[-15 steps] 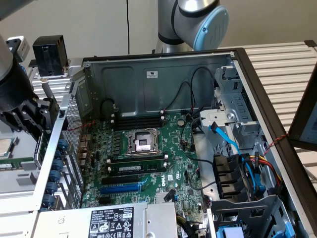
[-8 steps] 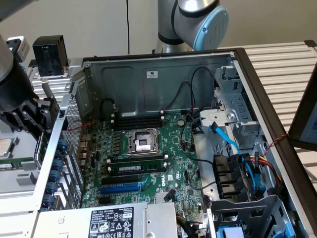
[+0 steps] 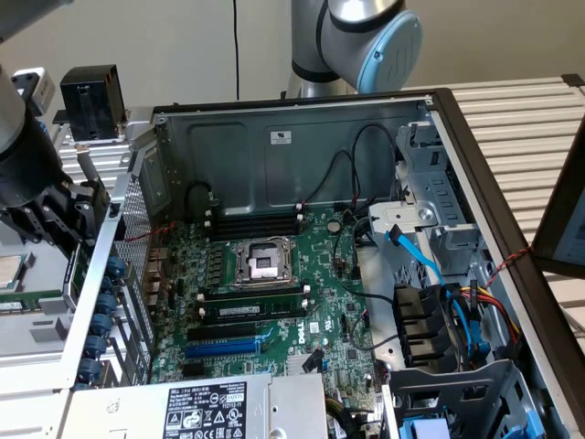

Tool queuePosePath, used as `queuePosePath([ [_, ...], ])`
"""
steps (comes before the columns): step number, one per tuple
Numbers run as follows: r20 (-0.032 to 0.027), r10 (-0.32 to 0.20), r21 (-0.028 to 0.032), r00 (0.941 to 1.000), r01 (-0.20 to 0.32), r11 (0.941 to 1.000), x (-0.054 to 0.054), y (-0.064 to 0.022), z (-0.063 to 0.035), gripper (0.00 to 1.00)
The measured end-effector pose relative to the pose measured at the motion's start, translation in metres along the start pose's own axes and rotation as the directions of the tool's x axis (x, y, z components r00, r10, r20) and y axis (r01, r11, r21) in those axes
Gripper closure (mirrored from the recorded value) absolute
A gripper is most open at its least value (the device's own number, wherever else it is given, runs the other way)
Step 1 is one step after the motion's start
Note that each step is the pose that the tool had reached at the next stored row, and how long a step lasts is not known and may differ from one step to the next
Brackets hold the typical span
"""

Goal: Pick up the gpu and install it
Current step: 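Pick up the gpu and move the gpu toward the slot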

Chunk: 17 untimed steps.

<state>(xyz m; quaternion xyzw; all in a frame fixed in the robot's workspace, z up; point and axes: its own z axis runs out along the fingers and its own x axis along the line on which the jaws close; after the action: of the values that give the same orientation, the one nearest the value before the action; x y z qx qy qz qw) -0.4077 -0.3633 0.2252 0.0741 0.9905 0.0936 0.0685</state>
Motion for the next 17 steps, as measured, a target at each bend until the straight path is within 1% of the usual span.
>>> queuePosePath([
  [12, 0.0006, 0.003, -0.0028, 1.0000, -0.003, 1.0000, -0.0003, -0.0002, 0.0019, 0.59],
  [17, 0.0000, 0.003, -0.0024, 1.0000, -0.003, 1.0000, -0.0019, 0.0000, 0.0022, 0.59],
])
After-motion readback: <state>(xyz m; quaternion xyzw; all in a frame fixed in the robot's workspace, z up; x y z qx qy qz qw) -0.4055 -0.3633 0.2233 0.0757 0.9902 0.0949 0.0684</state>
